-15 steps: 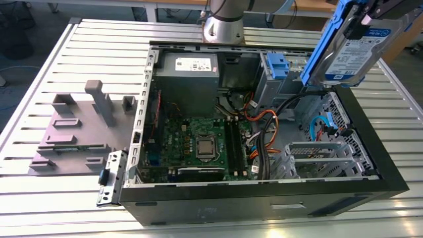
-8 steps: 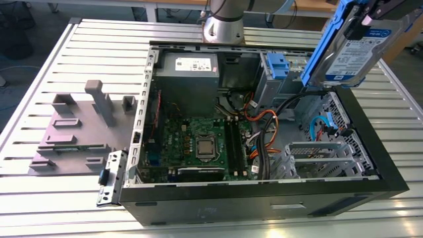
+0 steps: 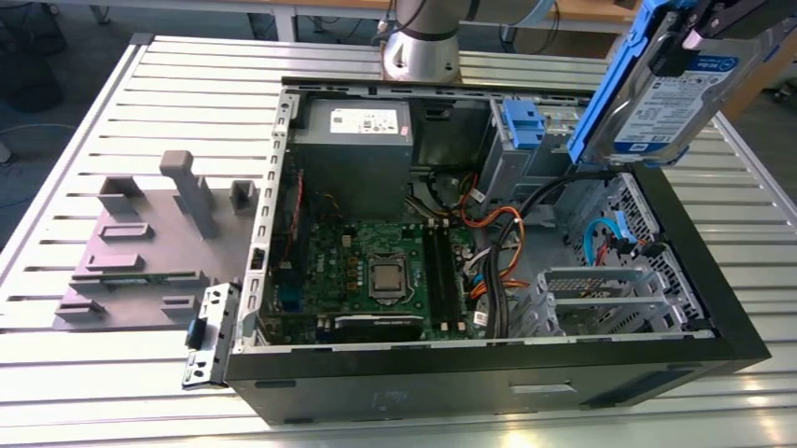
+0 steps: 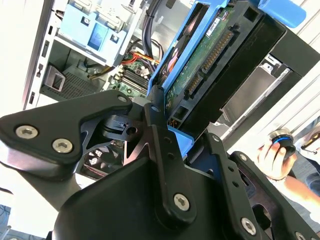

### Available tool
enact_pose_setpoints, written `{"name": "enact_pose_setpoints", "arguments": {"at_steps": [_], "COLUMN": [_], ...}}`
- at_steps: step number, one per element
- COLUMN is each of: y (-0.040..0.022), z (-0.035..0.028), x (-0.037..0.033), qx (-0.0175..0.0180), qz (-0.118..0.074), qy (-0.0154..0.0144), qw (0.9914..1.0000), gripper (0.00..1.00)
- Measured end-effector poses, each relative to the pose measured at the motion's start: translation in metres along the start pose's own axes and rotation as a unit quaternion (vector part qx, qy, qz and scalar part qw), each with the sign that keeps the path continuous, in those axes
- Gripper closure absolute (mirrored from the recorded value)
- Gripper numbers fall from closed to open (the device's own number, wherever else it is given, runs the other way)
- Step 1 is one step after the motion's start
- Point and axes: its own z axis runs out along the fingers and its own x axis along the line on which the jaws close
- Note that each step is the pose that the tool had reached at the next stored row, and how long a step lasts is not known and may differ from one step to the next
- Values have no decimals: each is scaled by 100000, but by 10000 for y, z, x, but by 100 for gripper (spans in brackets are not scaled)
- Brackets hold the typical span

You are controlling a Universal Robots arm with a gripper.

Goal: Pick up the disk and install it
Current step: 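Pick up the disk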

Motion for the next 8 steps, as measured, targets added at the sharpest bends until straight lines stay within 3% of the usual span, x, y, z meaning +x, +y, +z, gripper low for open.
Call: {"name": "enact_pose_setpoints", "arguments": {"at_steps": [8], "y": [0], "z": [0], "x": [16], "qx": [0], "qz": [2], "qy": [1], "qw": [100000], "gripper": [64]}}
